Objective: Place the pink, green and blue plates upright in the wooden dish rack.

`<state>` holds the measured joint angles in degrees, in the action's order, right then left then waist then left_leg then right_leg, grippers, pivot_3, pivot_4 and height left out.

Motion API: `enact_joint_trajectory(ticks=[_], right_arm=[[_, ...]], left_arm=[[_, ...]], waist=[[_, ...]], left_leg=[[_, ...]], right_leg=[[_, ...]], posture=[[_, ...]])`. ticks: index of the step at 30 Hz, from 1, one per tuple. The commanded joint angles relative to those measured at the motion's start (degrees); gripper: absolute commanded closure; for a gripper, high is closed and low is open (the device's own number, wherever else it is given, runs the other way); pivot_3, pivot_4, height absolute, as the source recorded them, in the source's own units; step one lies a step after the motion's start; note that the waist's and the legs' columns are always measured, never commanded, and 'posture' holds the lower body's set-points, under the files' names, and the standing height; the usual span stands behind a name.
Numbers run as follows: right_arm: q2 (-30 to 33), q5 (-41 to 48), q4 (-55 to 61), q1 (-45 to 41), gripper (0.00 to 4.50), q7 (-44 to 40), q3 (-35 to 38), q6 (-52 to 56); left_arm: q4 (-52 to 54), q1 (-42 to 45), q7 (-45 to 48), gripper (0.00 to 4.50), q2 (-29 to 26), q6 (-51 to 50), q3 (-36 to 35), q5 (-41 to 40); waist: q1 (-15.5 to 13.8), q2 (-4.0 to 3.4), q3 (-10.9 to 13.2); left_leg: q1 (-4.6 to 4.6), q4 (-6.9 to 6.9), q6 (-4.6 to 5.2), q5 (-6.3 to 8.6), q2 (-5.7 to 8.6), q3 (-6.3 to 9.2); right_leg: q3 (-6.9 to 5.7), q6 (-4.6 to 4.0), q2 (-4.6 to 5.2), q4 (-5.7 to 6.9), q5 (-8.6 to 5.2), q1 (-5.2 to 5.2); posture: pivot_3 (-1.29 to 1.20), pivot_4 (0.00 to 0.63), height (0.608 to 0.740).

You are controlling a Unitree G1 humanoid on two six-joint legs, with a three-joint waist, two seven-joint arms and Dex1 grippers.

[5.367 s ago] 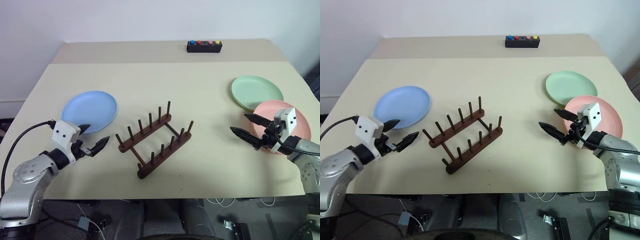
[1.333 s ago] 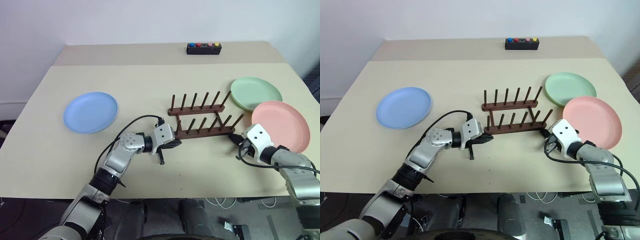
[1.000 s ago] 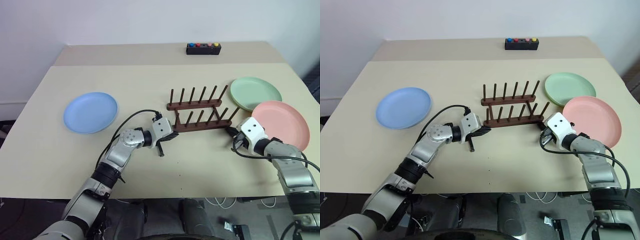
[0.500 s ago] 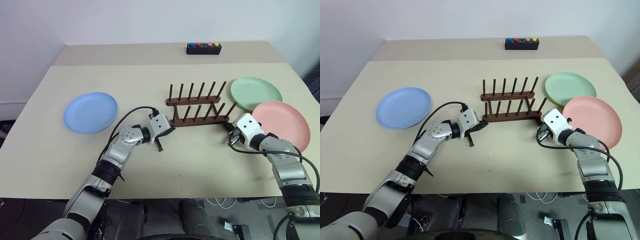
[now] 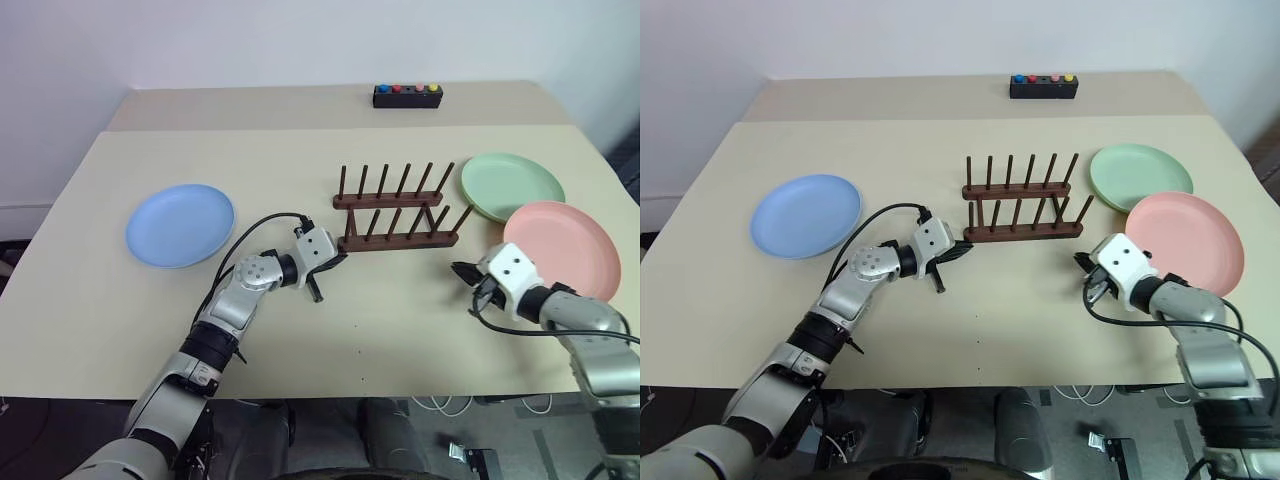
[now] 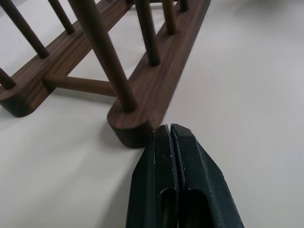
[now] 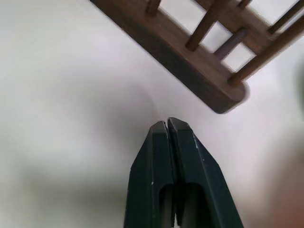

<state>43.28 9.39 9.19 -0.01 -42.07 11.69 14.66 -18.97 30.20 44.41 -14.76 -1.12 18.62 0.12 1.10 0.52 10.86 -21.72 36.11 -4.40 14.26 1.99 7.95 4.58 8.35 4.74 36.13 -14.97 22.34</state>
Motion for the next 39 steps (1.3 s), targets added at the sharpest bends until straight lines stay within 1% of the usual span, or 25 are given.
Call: enact_joint_trajectory(ticks=[1, 2, 5, 6, 11, 17, 20, 21, 23, 26, 27, 33, 37, 39], right_arm=[[1.86, 2.04, 6.79, 1.77, 2.68, 2.21, 7.98, 4.27], [2.28, 0.65, 7.28, 2.19, 2.03, 3.62, 8.99, 5.05], [2.87, -1.72, 7.97, 2.78, 0.75, 6.15, 9.94, 7.27], [3.06, -2.38, 8.03, 3.16, 0.25, 6.67, 9.61, 8.23], [2.39, -4.59, 8.13, 5.4, 0.25, 8.32, 7.84, 11.12], [1.47, -7.09, 5.6, 5.23, 0.25, 12.23, 6.92, 13.48], [1.33, -7.52, 5.69, 5.27, 1.06, 12.92, 6.68, 14.5], [1.27, -7.5, 5.88, 5.3, 1.45, 12.96, 6.6, 14.66], [1.23, -7.36, 6.35, 5.36, 2.57, 12.96, 6.4, 15.0], [1.31, -7.4, 7.29, 5.68, 4.1, 12.84, 5.9, 15.31], [1.34, -7.44, 7.61, 5.82, 4.48, 12.86, 5.78, 15.46], [2.52, -8.96, 9.88, 6.48, 4.48, 12.73, 5.45, 16.11], [5.15, -12.85, 8.44, 3.05, 4.48, 15.37, 6.77, 13.55], [6.82, -13.47, 9.1, 0.71, 4.48, 15.04, 7.23, 11.02]], left_arm=[[8.97, -3.68, 6.27, 4.5, -0.86, -2.02, -0.96, -6.32], [11.37, -4.74, 8.53, 4.5, -1.13, -3.78, -0.63, -8.36], [15.79, -6.7, 12.46, 4.5, -1.62, -6.28, 0.39, -11.21], [17.15, -7.25, 13.73, 4.5, -1.66, -6.65, 0.97, -12.03], [19.79, -7.4, 15.72, 4.5, -0.1, -8.86, 2.38, -14.04], [19.47, -6.73, 15.85, 4.5, 0.47, -9.55, 2.56, -14.15], [19.32, -6.88, 15.91, 4.5, 0.15, -9.41, 2.33, -14.11], [19.28, -6.93, 15.89, 4.5, 0.09, -9.34, 2.3, -14.08], [19.18, -6.95, 15.82, 4.5, 0.06, -9.25, 2.28, -14.03], [18.96, -6.9, 15.58, 4.5, 0.13, -8.79, 2.25, -13.79], [18.84, -6.88, 15.48, 4.5, 0.16, -8.62, 2.26, -13.67], [18.38, -6.7, 15.27, 4.5, 0.39, -8.13, 2.46, -13.38], [17.99, -6.36, 14.94, 4.5, 0.6, -7.5, 2.54, -12.94], [17.78, -6.11, 14.85, 4.5, 0.64, -7.42, 2.5, -12.91]], waist=[[-0.12, 0.01, 0.01], [-0.2, 0.02, 0.01], [-0.36, 0.02, 0.01], [-0.37, 0.02, 0.01], [-0.38, 0.02, 0.01], [-0.28, 0.01, 0.01], [-0.33, 0.01, 0.01], [-0.32, 0.01, 0.01], [-0.31, 0.01, 0.01], [-0.32, 0.01, 0.01], [-0.29, 0.01, 0.01], [-0.31, 0.01, 0.01], [-0.22, 0.01, 0.01], [-0.22, -0.03, 0.01]], left_leg=[[-0.03, 0.0, 0.0, 0.0, 0.0, 0.0], [-0.07, 0.01, 0.0, 0.0, 0.0, 0.0], [-0.12, 0.06, 0.0, 0.0, 0.0, 0.0], [-0.12, 0.07, 0.0, 0.0, 0.0, 0.0], [-0.19, 0.06, 0.0, 0.0, 0.0, -0.01], [-0.19, 0.05, 0.0, 0.0, 0.0, 0.0], [-0.24, 0.07, 0.0, 0.0, 0.0, 0.0], [-0.25, 0.06, 0.0, 0.0, 0.0, 0.0], [-0.26, 0.06, 0.0, 0.0, 0.0, 0.0], [-0.27, 0.07, 0.0, 0.0, 0.0, 0.0], [-0.27, 0.06, 0.0, 0.0, 0.0, 0.0], [-0.28, 0.07, 0.0, 0.0, 0.0, 0.0], [-0.31, 0.09, 0.0, 0.0, 0.0, 0.0], [-0.34, 0.09, 0.0, 0.0, 0.0, -0.01]], right_leg=[[0.0, 0.0, 0.0, -0.01, 0.0, 0.01], [0.0, 0.0, 0.01, -0.02, 0.0, 0.04], [-0.01, -0.02, 0.01, -0.02, 0.0, 0.05], [-0.01, -0.03, 0.01, -0.02, 0.0, 0.05], [-0.01, -0.03, 0.01, -0.05, -0.01, 0.09], [-0.01, -0.03, 0.0, -0.04, -0.01, 0.11], [-0.01, -0.04, 0.01, -0.07, -0.02, 0.13], [-0.01, -0.04, 0.01, -0.07, -0.02, 0.15], [-0.01, -0.04, 0.01, -0.07, -0.02, 0.16], [-0.01, -0.04, 0.0, -0.07, -0.02, 0.16], [-0.01, -0.04, 0.0, -0.07, -0.02, 0.16], [-0.01, -0.03, 0.0, -0.07, -0.01, 0.17], [-0.01, -0.03, 0.01, -0.07, -0.01, 0.21], [-0.01, -0.04, 0.01, -0.06, -0.01, 0.24]], posture=[[0.0, 0.15, 0.74], [0.0, 0.15, 0.74], [0.0, 0.15, 0.74], [0.0, 0.15, 0.74], [0.0, 0.15, 0.74], [0.0, 0.15, 0.74], [0.0, 0.15, 0.74], [0.0, 0.15, 0.74], [0.0, 0.15, 0.74], [0.0, 0.15, 0.74], [0.0, 0.15, 0.74], [0.0, 0.15, 0.74], [0.0, 0.15, 0.74], [0.0, 0.15, 0.74]])
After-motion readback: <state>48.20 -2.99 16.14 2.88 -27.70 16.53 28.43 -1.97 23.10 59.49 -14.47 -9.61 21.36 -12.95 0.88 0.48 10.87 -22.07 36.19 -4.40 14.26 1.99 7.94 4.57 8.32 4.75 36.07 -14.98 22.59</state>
